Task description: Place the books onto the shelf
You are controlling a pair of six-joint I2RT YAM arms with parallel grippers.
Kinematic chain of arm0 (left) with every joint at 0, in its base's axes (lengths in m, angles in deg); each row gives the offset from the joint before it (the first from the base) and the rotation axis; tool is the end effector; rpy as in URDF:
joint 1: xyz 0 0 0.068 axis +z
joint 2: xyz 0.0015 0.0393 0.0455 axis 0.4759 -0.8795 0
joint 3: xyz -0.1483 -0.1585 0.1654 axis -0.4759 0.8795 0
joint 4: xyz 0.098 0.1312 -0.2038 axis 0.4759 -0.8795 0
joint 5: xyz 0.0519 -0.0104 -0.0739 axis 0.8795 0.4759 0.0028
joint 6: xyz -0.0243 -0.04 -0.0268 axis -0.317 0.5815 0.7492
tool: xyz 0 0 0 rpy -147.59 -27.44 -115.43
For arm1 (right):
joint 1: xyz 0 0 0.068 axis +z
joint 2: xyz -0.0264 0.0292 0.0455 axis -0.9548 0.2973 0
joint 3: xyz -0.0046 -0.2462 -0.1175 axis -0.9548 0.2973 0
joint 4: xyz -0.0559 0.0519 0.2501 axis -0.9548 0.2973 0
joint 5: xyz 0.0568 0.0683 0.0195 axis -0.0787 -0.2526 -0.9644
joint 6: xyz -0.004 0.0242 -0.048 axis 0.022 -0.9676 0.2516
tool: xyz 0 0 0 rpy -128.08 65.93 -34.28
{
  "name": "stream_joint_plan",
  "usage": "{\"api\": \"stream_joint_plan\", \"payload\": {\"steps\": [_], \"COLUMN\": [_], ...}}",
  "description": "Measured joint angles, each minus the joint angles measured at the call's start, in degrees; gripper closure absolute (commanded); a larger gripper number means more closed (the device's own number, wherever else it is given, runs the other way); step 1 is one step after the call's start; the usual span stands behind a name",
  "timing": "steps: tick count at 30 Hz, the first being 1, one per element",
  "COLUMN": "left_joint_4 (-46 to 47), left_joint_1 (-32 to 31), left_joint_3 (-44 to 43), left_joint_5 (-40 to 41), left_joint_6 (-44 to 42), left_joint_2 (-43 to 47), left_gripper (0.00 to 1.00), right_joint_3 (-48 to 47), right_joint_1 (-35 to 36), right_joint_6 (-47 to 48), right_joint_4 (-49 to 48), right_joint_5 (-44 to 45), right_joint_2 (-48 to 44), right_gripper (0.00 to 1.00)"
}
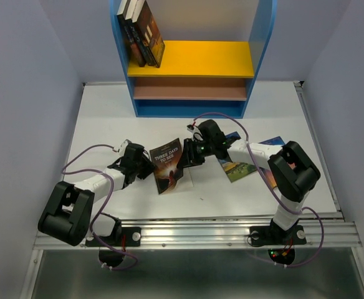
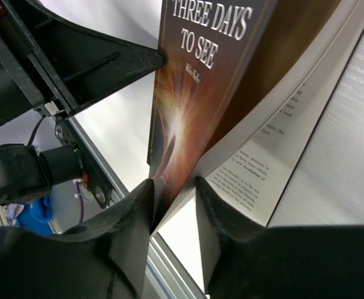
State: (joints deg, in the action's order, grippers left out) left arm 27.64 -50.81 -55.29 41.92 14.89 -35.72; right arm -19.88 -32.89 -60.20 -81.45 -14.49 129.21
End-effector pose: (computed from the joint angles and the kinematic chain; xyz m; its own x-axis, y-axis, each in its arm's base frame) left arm 0.2205 -0.0907 0.1515 -0.6432 -0.6642 -0.3810 -0.3458 0.6959 -0.6294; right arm 0.2792 0.2576 0.1859 -0.9196 -0.1211 -0.3737 -0.3712 0.5794 0.7257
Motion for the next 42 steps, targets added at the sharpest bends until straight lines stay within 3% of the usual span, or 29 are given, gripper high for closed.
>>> {"api": "stream_joint_plan", "payload": {"steps": [10, 15, 23, 28, 33, 35, 38, 41, 42], "left_joint_4": [-0.07, -0.66, -1.64, -1.9, -1.9, -1.84, -1.79, -1.73, -1.68], "left_joint_1": [0.0, 0.0, -0.07, -0.11, -0.11, -0.11, -0.11, -0.09, -0.09], "left_joint_3": [-0.96, -1.33, -1.77, -2.32, -2.56, -2.58, -2.58, -2.58, -2.58], "left_joint_5": [-0.22, -0.2, -0.46, -0.85, -0.92, -0.9, -0.92, -0.96, -0.94], "left_joint_6": [-0.98, -1.51, -1.79, -2.16, -2.67, -2.82, -2.95, -3.08, -3.19], "left_joint_2": [-0.83, -0.87, -1.05, -1.62, -1.9, -1.92, -1.95, -1.95, -1.95], "left_gripper": [0.6, 0.6, 0.6, 0.6, 0.6, 0.6, 0.6, 0.6, 0.6], "right_joint_3": [-2.91, -3.3, -6.75, -8.28, -8.39, -8.59, -9.14, -9.35, -9.42], "right_joint_1": [0.0, 0.0, 0.07, 0.13, 0.07, 0.02, 0.0, 0.0, 0.0], "right_joint_6": [-1.55, -1.51, 1.36, 2.93, 4.02, 4.07, 3.61, 2.75, 2.6], "right_joint_4": [4.68, 9.01, 15.28, 16.39, 16.39, 16.24, 15.67, 15.58, 15.82], "right_joint_5": [2.14, 5.75, 12.17, 12.09, 9.97, 7.85, 4.72, 4.39, 4.72], "right_joint_2": [1.81, 2.25, 2.36, 2.45, 2.78, 3.02, 4.13, 5.4, 5.7], "right_gripper": [0.69, 0.76, 0.71, 0.8, 0.74, 0.67, 0.66, 0.72, 0.81]}}
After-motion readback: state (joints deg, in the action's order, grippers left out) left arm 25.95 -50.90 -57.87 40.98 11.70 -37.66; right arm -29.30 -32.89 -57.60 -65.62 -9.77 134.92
